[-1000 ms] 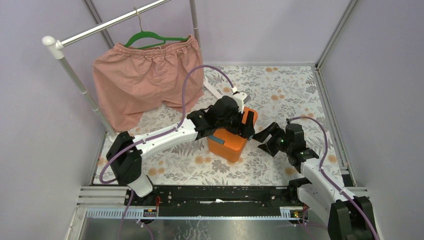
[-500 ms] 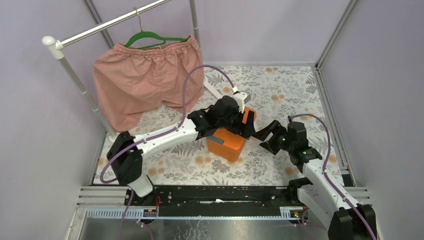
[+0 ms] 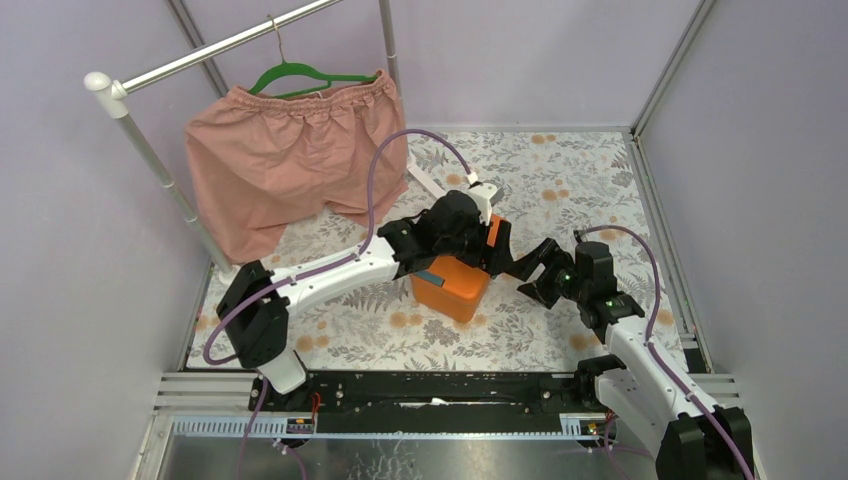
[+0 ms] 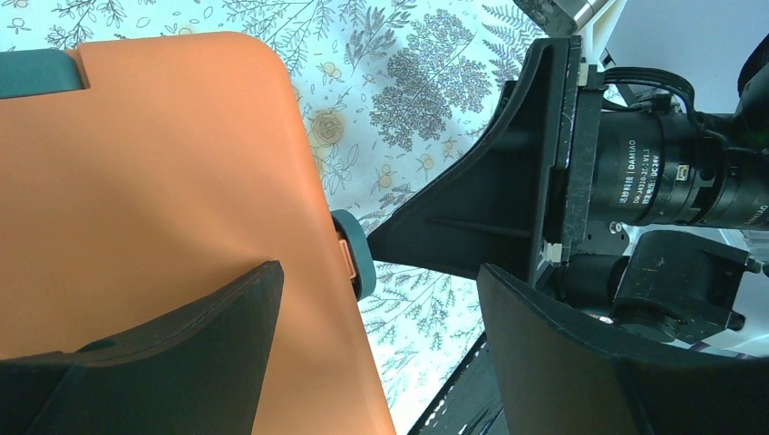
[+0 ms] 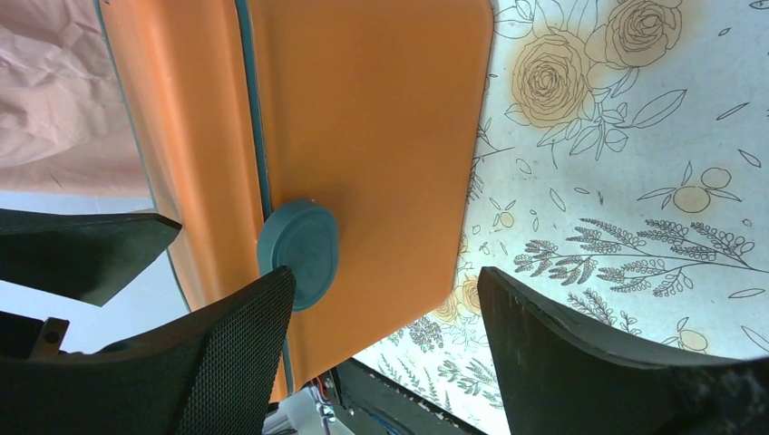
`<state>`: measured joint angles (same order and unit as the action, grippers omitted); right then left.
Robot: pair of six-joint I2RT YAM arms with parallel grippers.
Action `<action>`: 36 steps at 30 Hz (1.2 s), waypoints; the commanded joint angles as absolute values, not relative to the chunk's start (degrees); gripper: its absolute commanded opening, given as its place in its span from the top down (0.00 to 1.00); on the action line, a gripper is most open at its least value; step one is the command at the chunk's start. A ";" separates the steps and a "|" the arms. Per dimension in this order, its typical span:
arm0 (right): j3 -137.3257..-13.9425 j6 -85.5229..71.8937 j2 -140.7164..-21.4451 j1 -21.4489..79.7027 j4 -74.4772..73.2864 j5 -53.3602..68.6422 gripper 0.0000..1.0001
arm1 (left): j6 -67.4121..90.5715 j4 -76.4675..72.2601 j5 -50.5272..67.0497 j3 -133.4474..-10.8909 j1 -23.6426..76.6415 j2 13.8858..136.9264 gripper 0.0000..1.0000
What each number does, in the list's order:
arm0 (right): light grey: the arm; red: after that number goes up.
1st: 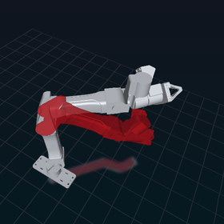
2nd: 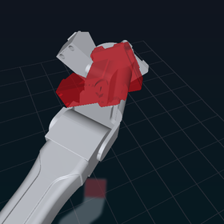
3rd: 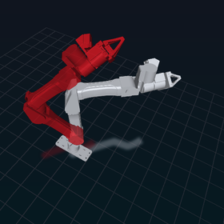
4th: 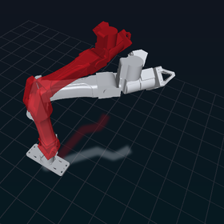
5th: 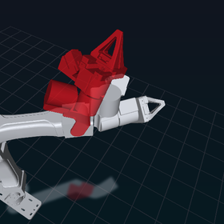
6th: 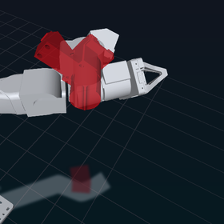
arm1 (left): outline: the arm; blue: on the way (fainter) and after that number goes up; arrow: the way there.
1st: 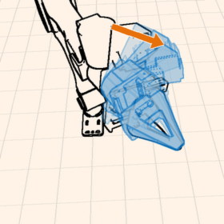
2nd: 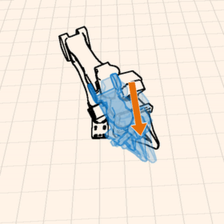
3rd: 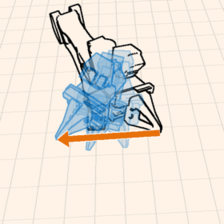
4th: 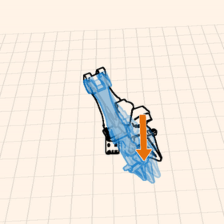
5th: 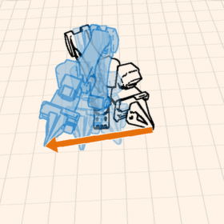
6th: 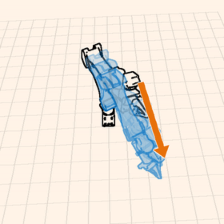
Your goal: Organize the medicine kit
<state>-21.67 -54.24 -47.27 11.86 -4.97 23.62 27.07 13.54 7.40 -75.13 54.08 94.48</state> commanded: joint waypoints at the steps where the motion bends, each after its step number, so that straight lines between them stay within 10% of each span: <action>1: -25.03 -54.25 -46.85 11.86 -2.02 27.40 0.17 | 26.89 16.20 8.96 -74.72 55.02 97.03 0.13; 36: -25.14 -52.94 -42.58 11.87 -6.87 21.41 0.12 | 28.61 16.62 7.46 -78.48 54.16 92.93 0.14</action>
